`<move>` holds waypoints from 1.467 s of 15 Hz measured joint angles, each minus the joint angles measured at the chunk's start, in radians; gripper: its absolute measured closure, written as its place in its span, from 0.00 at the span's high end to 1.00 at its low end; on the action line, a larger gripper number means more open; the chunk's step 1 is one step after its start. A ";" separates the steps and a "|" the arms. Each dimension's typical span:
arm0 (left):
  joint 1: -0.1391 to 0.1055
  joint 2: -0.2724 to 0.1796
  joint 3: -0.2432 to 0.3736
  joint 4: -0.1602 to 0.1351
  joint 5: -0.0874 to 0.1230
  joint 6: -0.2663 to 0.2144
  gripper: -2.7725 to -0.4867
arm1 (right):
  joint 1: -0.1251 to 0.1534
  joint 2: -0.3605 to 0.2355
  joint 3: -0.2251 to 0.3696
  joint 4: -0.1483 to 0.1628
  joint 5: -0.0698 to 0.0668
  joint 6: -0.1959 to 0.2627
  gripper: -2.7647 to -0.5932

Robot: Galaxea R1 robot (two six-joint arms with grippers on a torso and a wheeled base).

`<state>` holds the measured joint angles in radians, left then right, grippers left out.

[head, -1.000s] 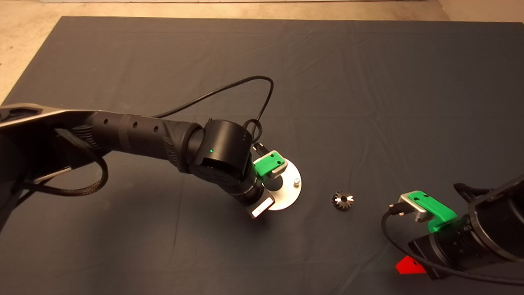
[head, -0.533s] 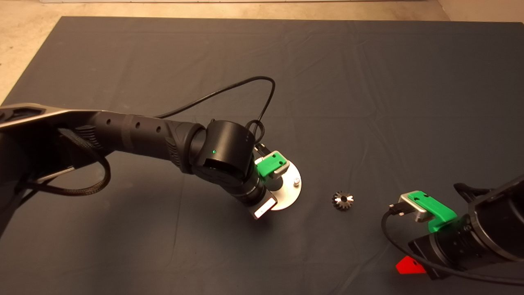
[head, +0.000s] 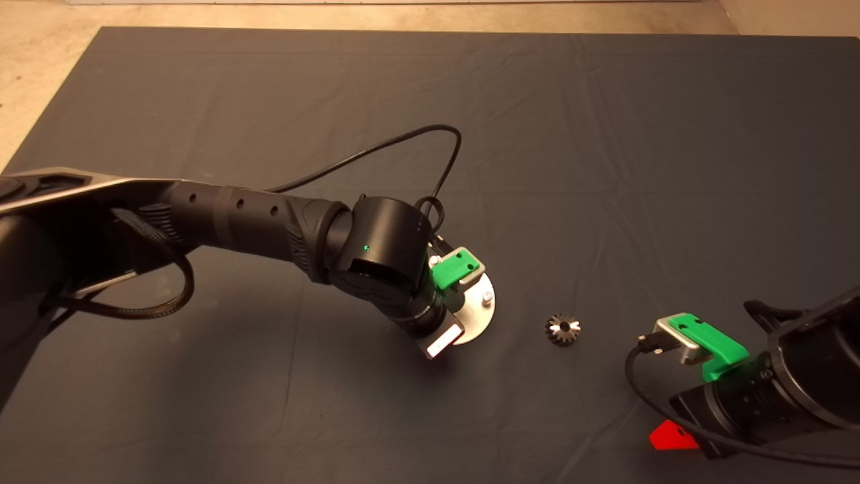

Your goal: Install three planetary gears onto the carrier pins

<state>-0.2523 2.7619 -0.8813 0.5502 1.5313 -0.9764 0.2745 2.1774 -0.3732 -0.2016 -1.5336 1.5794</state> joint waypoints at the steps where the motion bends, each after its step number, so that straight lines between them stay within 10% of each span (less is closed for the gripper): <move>1: 0.000 0.000 0.000 0.000 0.001 -0.002 0.05 | 0.000 0.000 0.000 0.000 0.000 0.000 0.53; 22: 0.005 -0.003 0.014 0.001 -0.001 -0.038 0.05 | 0.000 0.000 0.000 0.000 0.000 0.000 0.53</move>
<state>-0.2472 2.7589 -0.8677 0.5509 1.5304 -1.0145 0.2747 2.1774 -0.3732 -0.2016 -1.5336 1.5789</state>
